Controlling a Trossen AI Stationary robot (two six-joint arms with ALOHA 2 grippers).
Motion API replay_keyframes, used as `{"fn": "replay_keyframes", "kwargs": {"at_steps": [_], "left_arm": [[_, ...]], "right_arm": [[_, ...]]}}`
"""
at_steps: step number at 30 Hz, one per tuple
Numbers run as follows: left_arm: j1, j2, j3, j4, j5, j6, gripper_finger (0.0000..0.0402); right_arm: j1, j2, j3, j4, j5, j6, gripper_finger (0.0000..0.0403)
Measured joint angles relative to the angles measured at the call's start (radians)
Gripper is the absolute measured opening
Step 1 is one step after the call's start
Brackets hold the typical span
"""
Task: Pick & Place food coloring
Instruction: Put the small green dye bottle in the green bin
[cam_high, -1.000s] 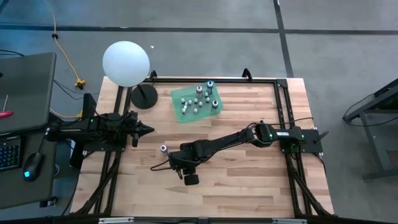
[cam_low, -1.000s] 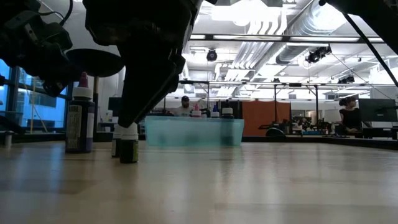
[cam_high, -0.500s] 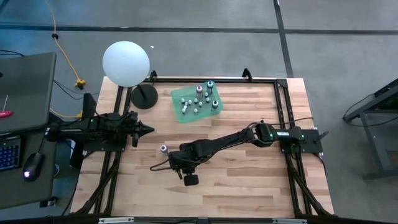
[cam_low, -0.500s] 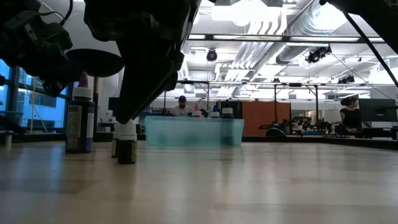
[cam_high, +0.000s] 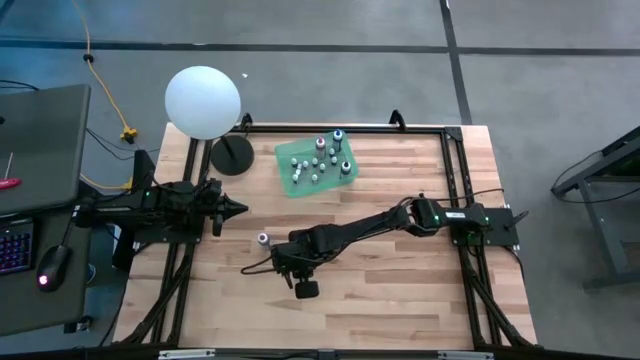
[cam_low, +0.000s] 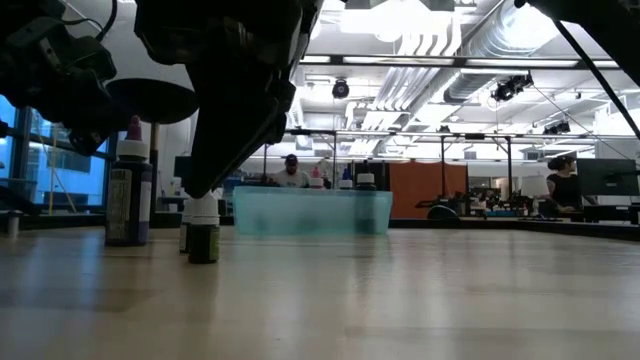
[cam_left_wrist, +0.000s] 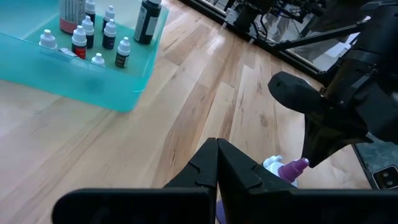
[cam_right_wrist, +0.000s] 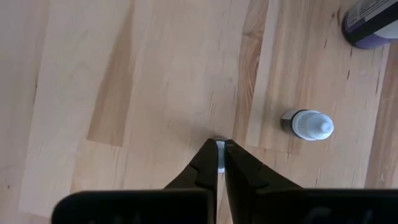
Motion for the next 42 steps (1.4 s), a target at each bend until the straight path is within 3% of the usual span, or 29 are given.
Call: {"fn": "replay_keyframes", "kwargs": {"at_steps": [19,29,36,42], "left_arm": [[0.000,0.000,0.000,0.000,0.000,0.000,0.0000],[0.000,0.000,0.000,0.000,0.000,0.000,0.0000],[0.000,0.000,0.000,0.000,0.000,0.000,0.0000],[0.000,0.000,0.000,-0.001,0.000,0.000,0.0000]], "right_arm": [[-0.001,0.004,0.039,-0.064,0.062,0.026,0.0002],[-0.009,-0.043,0.040,-0.363,-0.060,0.486,0.0001],[-0.009,-0.092,0.040,-0.399,-0.210,0.700,0.0000],[0.017,-0.144,0.040,-0.483,-0.122,0.814,0.0000]]}}
